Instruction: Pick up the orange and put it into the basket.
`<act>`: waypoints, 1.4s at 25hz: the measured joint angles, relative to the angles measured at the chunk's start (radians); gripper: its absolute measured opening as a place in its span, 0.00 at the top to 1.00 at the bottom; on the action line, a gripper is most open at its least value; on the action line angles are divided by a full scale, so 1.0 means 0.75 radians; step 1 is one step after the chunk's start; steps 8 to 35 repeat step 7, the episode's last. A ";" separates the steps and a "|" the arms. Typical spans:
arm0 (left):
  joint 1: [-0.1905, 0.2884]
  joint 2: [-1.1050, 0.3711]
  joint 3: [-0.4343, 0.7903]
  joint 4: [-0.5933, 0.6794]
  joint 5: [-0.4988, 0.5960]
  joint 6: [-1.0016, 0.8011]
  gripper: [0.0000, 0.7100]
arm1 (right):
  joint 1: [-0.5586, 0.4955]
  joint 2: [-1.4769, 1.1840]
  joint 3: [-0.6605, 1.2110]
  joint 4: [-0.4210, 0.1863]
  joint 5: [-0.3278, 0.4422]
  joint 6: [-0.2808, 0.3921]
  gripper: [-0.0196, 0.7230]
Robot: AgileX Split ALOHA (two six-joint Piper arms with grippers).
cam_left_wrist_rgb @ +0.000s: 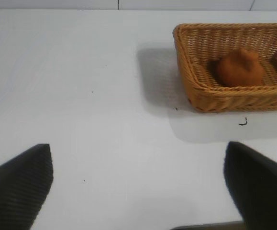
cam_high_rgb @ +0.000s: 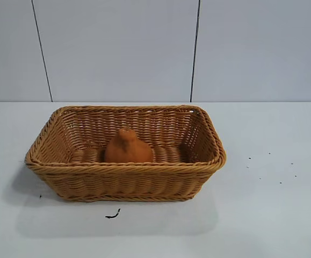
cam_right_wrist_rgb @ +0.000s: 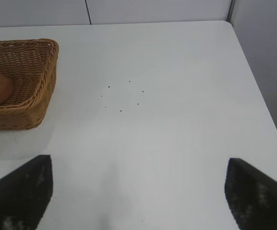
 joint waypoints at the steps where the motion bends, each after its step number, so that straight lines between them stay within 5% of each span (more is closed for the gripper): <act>1: 0.000 0.000 0.000 0.000 0.000 0.000 0.02 | 0.000 0.000 0.002 0.001 -0.007 0.000 0.07; 35: 0.000 0.000 0.000 0.000 -0.001 0.000 0.02 | 0.000 -0.001 0.031 0.003 -0.048 0.000 0.07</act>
